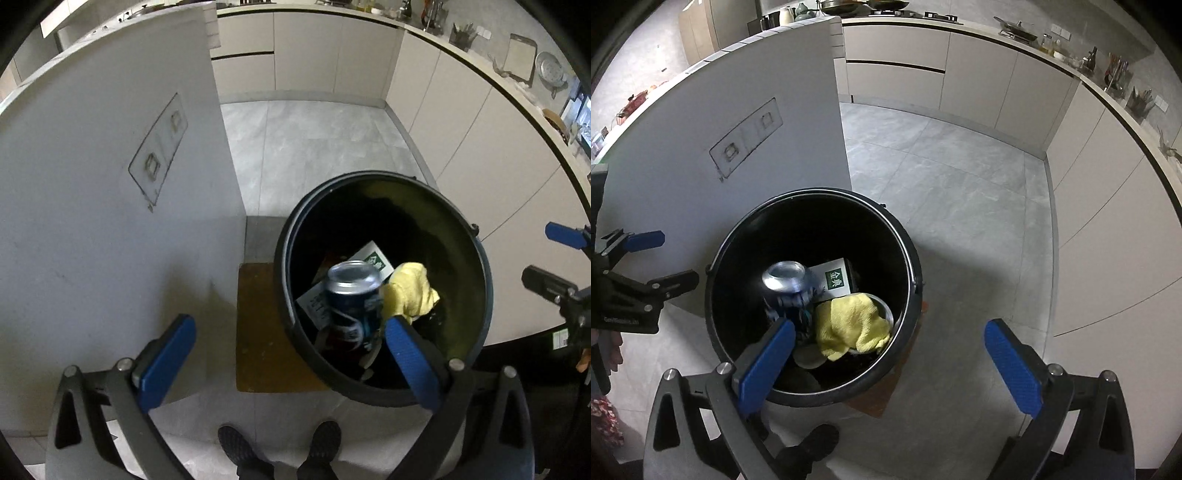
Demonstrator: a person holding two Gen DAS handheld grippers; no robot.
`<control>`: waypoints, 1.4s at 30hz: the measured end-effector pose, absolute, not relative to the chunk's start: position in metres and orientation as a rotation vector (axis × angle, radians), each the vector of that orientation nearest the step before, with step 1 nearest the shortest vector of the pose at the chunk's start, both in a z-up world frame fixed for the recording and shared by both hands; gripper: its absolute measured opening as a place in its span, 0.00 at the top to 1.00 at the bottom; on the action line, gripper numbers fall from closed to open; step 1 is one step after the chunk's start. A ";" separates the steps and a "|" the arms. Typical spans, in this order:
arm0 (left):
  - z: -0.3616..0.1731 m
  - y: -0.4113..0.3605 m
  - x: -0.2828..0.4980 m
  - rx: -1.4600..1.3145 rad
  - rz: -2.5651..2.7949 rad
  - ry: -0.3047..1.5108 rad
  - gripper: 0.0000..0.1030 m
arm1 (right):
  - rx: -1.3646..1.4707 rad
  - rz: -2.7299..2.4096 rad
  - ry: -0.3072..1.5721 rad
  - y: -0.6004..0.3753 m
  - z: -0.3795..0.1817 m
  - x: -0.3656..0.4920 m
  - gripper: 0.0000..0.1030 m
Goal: Collect trash
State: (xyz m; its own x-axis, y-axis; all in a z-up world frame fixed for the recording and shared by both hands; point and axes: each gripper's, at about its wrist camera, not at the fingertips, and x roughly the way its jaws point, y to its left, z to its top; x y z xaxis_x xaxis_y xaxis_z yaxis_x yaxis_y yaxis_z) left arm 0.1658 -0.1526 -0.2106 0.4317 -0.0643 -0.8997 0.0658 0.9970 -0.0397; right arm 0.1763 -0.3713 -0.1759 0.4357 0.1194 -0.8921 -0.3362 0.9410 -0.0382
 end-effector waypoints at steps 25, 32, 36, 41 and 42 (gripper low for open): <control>-0.143 -0.140 0.126 -0.010 -0.127 1.048 0.00 | -0.158 0.216 1.046 -0.368 -0.125 0.123 0.00; -0.081 -0.120 0.085 -0.047 -0.165 0.961 0.00 | -0.074 0.134 1.012 -0.353 -0.069 0.079 0.00; -0.047 -0.108 0.060 -0.053 -0.197 0.905 0.00 | -0.055 0.110 0.965 -0.332 -0.033 0.046 0.00; -0.020 -0.092 0.040 -0.067 -0.206 0.843 0.00 | -0.056 0.077 0.878 -0.306 -0.002 0.014 0.00; -0.016 -0.090 0.037 -0.068 -0.213 0.833 0.00 | -0.052 0.074 0.867 -0.301 0.002 0.009 0.00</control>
